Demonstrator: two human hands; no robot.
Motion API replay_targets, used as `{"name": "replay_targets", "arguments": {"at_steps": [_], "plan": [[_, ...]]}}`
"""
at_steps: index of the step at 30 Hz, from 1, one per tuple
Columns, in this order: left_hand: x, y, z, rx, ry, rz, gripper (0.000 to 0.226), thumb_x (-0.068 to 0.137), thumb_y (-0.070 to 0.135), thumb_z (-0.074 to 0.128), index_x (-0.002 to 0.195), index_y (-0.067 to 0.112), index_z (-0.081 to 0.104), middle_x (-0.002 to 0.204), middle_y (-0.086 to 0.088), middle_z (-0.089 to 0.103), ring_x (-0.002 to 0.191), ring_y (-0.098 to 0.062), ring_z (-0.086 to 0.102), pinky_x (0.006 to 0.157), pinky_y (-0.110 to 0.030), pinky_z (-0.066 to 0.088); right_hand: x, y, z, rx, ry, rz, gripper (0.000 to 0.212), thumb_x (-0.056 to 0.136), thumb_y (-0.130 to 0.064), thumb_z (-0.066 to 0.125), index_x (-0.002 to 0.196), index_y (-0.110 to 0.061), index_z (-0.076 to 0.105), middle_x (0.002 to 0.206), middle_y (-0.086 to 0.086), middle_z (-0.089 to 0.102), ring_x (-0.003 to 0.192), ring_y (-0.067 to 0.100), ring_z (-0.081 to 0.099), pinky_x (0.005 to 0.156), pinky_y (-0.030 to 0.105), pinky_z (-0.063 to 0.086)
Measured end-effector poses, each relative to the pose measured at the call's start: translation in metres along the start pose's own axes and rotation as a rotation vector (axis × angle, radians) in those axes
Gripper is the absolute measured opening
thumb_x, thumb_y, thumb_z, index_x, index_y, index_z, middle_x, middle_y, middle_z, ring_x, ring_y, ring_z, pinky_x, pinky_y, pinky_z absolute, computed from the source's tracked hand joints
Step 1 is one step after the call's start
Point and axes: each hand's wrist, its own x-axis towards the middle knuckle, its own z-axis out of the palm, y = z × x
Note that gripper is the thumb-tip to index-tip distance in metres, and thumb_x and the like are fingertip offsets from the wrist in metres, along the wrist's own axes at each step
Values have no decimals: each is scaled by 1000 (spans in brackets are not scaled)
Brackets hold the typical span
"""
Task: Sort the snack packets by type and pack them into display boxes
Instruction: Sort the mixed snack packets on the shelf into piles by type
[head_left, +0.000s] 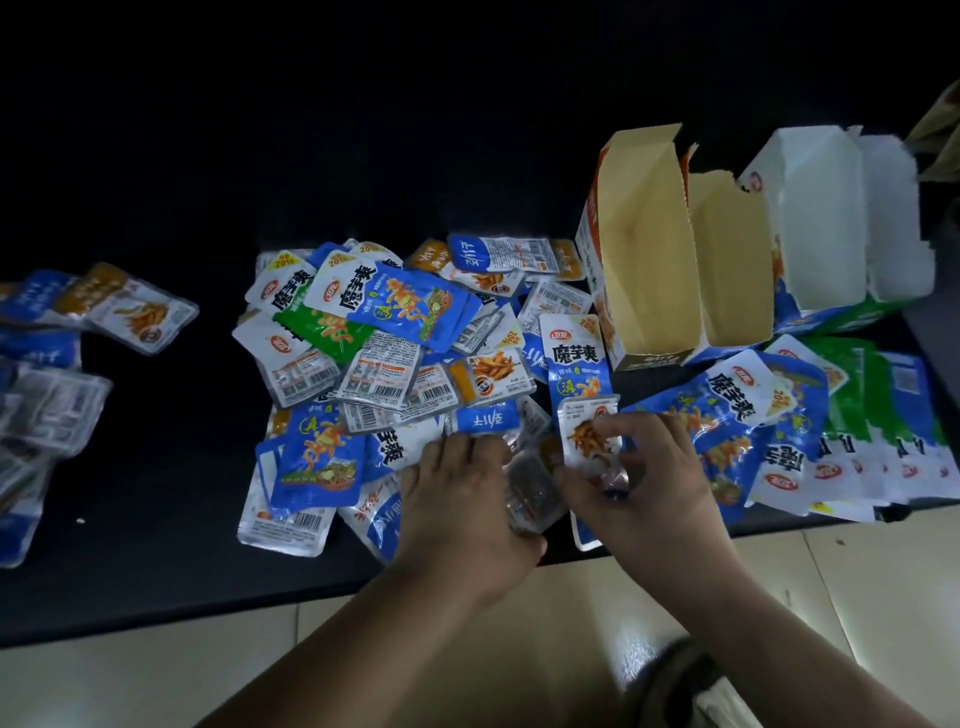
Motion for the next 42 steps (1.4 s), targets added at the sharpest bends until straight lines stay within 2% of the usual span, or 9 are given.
{"name": "replay_targets", "arguments": {"at_steps": [4,7,12,17,19,25,33,39,42], "plan": [[-8,3,-9,-38,36,-16,63,74,46,73,126,34,38,125,11,44,120,-17,43,97,-34,34,-2,-6,-6,66,53,30,53,71,-33,91,114,-32,61,118,-13,50,99,8,65,79,41,61],[-23,-5,-26,-164,104,-22,72,78,42,72,139,39,33,119,16,56,107,-13,60,82,-28,41,3,-13,-16,99,105,109,64,69,-28,90,122,-37,54,123,-9,54,112,14,61,89,44,57],[-31,-10,-47,-716,274,-117,67,77,34,86,136,43,56,115,18,72,102,-1,69,84,-31,59,10,-39,-24,313,-16,186,59,74,-21,90,114,-45,55,97,-32,67,87,-13,64,63,7,49],[-33,17,-21,-1197,215,-229,54,76,3,89,122,21,67,96,5,79,82,-6,75,65,-15,55,0,-52,3,510,-32,286,55,76,-14,89,110,-49,66,103,-9,70,84,-2,71,73,28,59],[-33,16,-16,-1261,192,-269,56,74,4,91,121,21,64,96,3,79,83,-9,76,66,-18,57,-1,-52,3,522,8,292,55,80,-8,86,117,-44,67,104,-7,69,81,-3,70,66,20,57],[-40,7,-27,-1271,309,-268,52,74,-1,89,112,22,63,90,9,78,80,-7,75,67,-23,60,1,-61,-2,437,11,228,47,82,-7,84,117,-36,68,91,-30,70,79,-14,66,57,3,47],[-41,-17,-28,-1232,350,-301,25,98,6,65,111,28,63,91,17,77,81,-2,73,70,-17,52,-8,-68,22,399,0,217,42,92,-10,74,113,-43,59,96,-20,73,78,2,70,59,10,50],[-38,-23,-35,-1232,318,-238,39,98,4,65,125,32,63,95,11,79,82,-4,75,70,-24,57,-11,-76,23,460,12,208,64,91,-9,76,134,-50,52,99,-24,72,81,-2,70,74,20,55],[-43,-16,-30,-1078,331,-143,55,96,-4,61,137,32,58,112,18,75,98,1,71,76,-16,57,-19,-80,29,455,-36,129,55,97,-11,66,138,-46,52,92,-27,69,63,1,61,59,11,46]]}}
